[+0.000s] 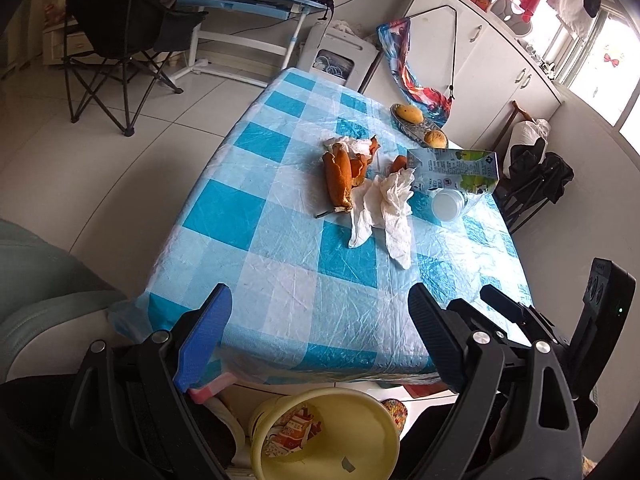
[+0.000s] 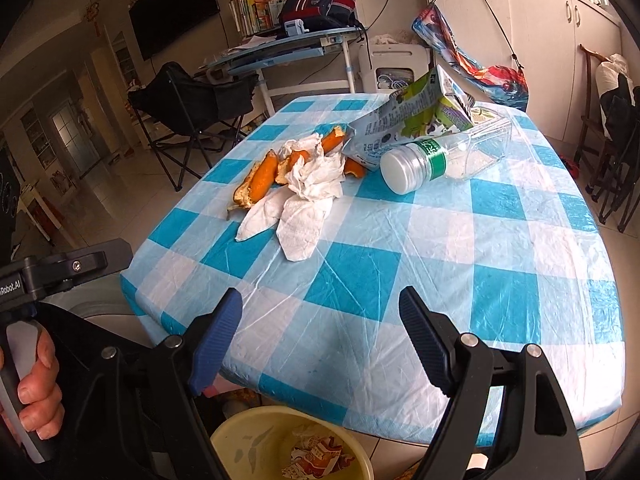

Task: Collect trash
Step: 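Grasp an orange peel with the left gripper while the right gripper grasps tissue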

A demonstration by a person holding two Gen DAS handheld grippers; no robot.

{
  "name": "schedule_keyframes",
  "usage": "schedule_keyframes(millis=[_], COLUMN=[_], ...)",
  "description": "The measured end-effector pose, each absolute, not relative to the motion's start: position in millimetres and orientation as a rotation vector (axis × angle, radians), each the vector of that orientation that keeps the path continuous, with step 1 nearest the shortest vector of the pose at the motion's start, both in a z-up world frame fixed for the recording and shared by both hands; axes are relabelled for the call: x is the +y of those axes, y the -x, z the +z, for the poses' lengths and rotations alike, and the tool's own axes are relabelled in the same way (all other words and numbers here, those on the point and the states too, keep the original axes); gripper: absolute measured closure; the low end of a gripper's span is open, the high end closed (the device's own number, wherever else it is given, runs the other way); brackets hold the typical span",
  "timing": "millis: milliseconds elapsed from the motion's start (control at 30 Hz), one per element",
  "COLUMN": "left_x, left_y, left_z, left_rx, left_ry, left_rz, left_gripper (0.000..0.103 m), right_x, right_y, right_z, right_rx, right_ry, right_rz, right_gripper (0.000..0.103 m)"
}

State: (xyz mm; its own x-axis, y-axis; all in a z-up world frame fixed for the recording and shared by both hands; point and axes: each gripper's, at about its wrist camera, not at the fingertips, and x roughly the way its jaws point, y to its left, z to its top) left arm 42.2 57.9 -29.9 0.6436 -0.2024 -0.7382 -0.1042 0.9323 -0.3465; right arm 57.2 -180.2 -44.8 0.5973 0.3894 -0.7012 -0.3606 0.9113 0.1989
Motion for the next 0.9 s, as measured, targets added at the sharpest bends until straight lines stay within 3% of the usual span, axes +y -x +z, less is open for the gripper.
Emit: schedule_keyframes(millis=[233,567,733,900], left_x=[62.9,53.0,52.8,53.1], left_y=[-53.5,-75.0,-85.5,-96.8], left_z=[-32.7,-34.6,-38.5,-40.2], left_rx=[0.892,0.892,0.902,0.903], left_ry=[0.394,0.343,0.326,0.328], left_rz=[-0.035,-0.026,-0.016,-0.008], left_gripper=[0.017,0.017,0.017,0.017], right_x=[-164.7,-138.3,-137.0,-155.1], right_y=[-87.8,-129.2,-137.5,-127.3], right_z=[-41.6,-54.9,-61.5,-53.8], right_rx=[0.801,0.826,0.875,0.891], right_ry=[0.004,0.004,0.008,-0.004], right_rz=[0.453,0.459,0.469,0.505], right_gripper=[0.037,0.041,0.069,0.084])
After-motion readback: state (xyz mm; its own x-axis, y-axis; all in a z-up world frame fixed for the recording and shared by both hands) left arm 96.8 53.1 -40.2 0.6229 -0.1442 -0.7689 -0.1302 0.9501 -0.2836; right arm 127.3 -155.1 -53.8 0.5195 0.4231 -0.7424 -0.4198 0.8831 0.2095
